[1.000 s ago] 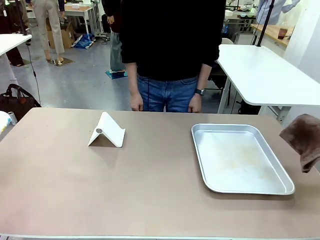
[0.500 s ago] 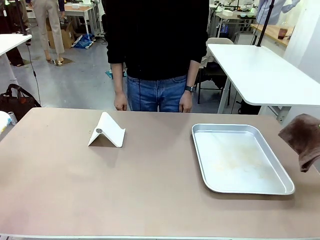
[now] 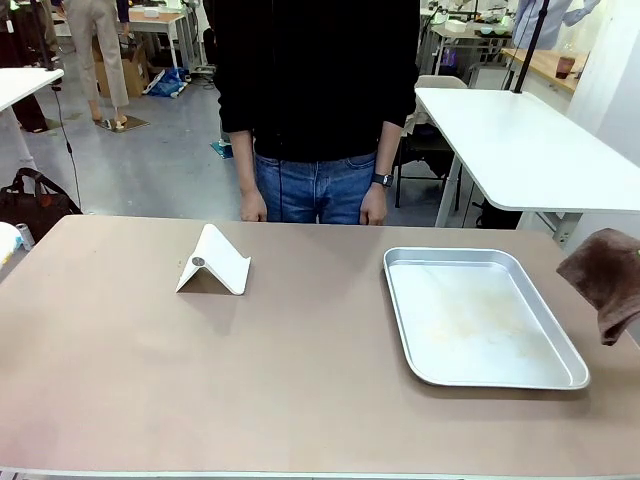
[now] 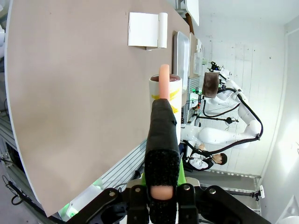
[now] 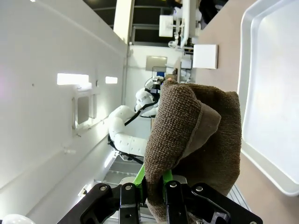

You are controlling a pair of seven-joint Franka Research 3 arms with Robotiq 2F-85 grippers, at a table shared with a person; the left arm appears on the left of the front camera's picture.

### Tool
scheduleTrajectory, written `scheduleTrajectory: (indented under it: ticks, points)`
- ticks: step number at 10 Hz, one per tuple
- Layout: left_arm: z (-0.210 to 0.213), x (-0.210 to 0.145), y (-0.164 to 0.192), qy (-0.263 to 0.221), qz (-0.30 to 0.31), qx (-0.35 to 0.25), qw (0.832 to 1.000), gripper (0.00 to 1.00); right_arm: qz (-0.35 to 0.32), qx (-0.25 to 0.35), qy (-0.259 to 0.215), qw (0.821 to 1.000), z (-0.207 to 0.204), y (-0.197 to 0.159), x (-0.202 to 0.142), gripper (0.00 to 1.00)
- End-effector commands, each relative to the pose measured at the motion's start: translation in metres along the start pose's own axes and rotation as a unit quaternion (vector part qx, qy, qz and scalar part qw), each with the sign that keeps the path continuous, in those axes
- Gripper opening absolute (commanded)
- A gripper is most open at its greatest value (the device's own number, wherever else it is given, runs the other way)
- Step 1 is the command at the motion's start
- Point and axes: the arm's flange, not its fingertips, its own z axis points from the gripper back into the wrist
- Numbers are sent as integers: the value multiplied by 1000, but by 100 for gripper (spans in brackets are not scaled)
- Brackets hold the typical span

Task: Clean the surface of the table.
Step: Return the Lint Roller and towel to their original positions.

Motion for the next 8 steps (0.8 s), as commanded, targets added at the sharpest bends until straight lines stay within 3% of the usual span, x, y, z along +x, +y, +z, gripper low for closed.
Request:
scheduleTrajectory:
  ticks: [1, 6, 8]
  points:
    - [-1, -3, -4, -3, 0, -2, 1000, 22, 2, 0, 1, 1000, 1, 2, -1, 12]
    - [0, 0, 0, 0, 0, 0, 1000, 22, 0, 0, 0, 1000, 0, 0, 0, 12]
    - [-19, 3, -30, -7, 17, -9, 1000, 22, 5, -22, -14, 1000, -17, 16, -6, 12]
